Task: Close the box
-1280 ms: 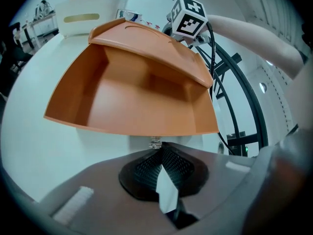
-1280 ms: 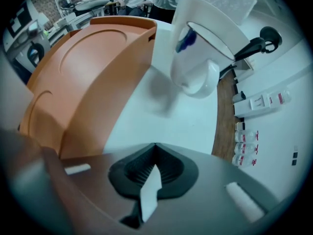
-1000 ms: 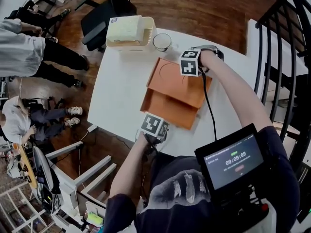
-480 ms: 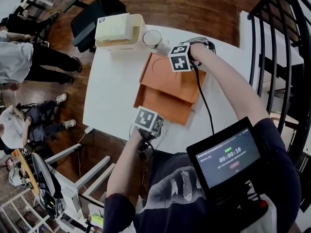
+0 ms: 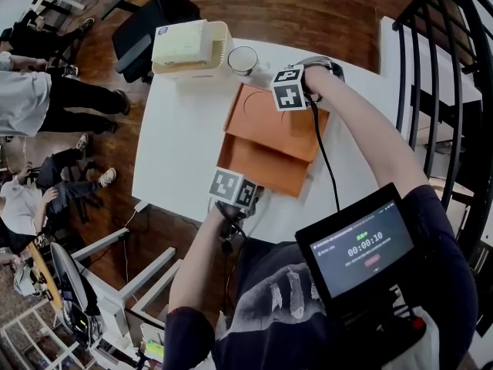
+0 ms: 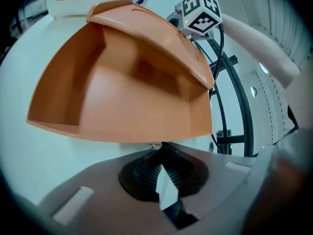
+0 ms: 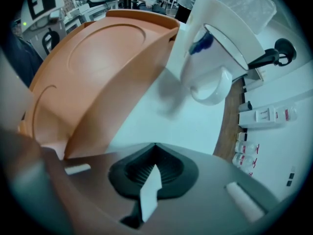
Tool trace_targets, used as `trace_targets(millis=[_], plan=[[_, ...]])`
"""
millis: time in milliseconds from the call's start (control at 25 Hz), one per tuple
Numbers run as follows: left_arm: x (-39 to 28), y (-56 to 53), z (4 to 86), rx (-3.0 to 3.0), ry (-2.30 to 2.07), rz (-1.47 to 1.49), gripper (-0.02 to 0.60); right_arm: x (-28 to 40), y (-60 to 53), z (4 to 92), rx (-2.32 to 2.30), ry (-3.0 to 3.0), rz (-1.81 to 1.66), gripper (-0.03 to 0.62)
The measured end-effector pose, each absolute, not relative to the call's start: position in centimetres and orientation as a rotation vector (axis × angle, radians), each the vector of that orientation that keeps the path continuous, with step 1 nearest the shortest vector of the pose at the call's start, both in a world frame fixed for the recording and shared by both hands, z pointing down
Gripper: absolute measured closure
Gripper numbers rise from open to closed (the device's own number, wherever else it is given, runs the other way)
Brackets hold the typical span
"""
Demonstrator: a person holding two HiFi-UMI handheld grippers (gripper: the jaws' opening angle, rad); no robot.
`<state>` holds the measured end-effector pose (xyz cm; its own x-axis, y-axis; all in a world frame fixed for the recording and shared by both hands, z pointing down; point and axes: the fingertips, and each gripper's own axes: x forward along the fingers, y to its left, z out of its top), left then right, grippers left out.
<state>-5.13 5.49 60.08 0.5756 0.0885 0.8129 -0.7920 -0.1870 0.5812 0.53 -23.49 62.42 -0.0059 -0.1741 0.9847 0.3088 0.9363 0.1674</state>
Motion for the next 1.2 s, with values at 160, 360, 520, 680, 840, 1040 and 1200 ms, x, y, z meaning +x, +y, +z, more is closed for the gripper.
trace_targets(millis=[160,360,520,680,840,1040,1200], plan=[[-5.0,5.6,60.1,1.617,-0.573,0.945,0.568,0.7,-23.2,62.6,-0.185,-1.481,-0.467,0.594],[-5.3,6.2,60.2,1.69,-0.471,1.208,0.568,0.6,-23.2,62.8,-0.242,-1.458,-0.554,0.594],[-5.9,7.2,59.1,1.633,-0.434,1.299,0.567,0.1,-23.2,62.2,-0.221,-1.523,-0.592,0.592],[-6.9,5.4,59.5,1.602,-0.544,1.102,0.566,-1.8,-23.5,61.1,-0.159,-1.645,-0.509,0.592],[-6.8,5.3,59.4,1.586,-0.561,0.931,0.567,-3.4,-22.7,60.0,-0.179,-1.76,-0.374,0.592],[-6.9,5.4,59.3,1.687,-0.433,0.98,0.568,-3.7,-21.7,59.1,-0.286,-1.77,-0.337,0.594],[-6.7,4.8,59.1,1.799,-0.366,1.02,0.568,-3.5,-21.0,58.9,-0.377,-1.697,-0.375,0.594]])
